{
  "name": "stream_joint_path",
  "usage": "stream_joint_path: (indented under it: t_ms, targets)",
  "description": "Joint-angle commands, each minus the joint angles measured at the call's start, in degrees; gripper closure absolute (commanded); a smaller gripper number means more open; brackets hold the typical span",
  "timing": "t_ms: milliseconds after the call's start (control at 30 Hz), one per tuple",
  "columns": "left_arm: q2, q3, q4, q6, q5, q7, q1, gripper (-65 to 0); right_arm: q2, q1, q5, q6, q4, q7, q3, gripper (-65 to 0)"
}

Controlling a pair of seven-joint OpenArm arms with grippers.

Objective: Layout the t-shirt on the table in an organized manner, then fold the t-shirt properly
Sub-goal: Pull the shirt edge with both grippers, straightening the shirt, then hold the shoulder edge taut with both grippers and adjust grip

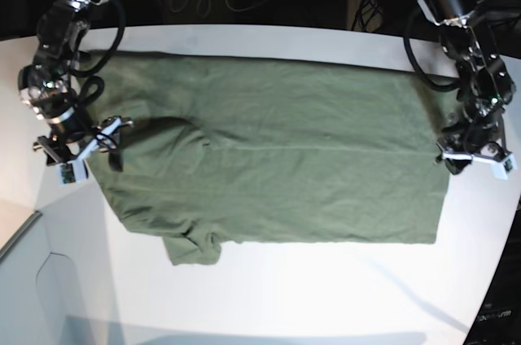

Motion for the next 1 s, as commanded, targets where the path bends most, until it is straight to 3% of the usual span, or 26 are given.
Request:
stream_joint_path:
  t_ms: [0,200,467,967]
  targets:
    - [-0.7,-0.1,2.4,-0.4,-1.9,-1.0,-0.2,-30.8,-0.3,0.3,0.9,0.7,1.9,1.4,0.7,-41.6]
    - [-1.3,-0.2,5.9,0.1,-5.8,-1.2,6.6,-29.9,-0.5,-5.7,0.9,0.7,5.4,1.3,1.5,-41.6]
    - [-1.4,-6.8,-3.9,-0.4,-5.6,-1.2,7.7,-30.2,-0.5,-12.5,0.9,0.7,4.9,1.3,1.6,-41.8]
    - [-3.4,-6.6,-11.1,-0.4,-5.6,-1.2,8.4,-29.8,-0.2,-14.4,0.9,0.7,-5.0,1.8,4.4,-41.6]
